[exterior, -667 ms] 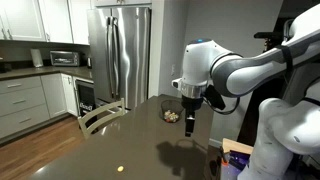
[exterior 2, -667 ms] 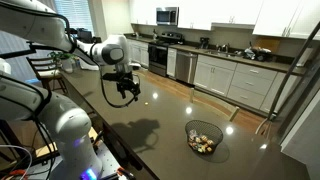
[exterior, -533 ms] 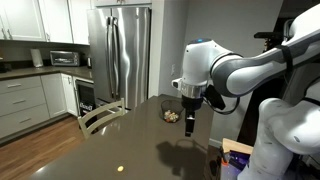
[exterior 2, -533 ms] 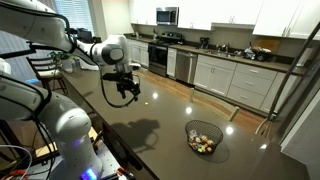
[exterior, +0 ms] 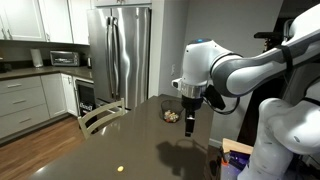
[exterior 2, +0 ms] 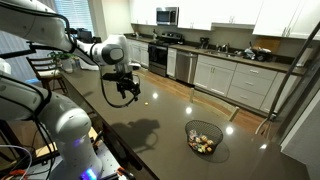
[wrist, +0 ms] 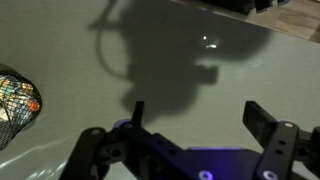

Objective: Move the basket to the centre of the table

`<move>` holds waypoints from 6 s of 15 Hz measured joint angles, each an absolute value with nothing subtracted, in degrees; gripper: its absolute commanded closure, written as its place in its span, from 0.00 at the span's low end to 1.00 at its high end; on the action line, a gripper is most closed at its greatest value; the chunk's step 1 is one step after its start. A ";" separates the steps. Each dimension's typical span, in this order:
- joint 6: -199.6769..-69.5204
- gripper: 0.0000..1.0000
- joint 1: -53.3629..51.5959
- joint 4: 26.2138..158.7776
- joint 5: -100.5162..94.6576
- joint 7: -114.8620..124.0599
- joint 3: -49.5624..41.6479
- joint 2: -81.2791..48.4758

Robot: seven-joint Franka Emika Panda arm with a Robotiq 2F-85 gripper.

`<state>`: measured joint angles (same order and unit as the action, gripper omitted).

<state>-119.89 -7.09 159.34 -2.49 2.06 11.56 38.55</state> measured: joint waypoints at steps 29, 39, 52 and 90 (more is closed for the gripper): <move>-133.25 0.00 8.51 128.05 -4.03 3.38 -9.72 -5.79; -133.21 0.26 12.04 117.16 0.78 3.74 -11.55 -20.14; -132.81 0.98 12.61 112.42 4.05 3.74 -11.15 -23.93; -142.88 0.38 -7.06 137.42 -19.01 3.76 4.40 -3.36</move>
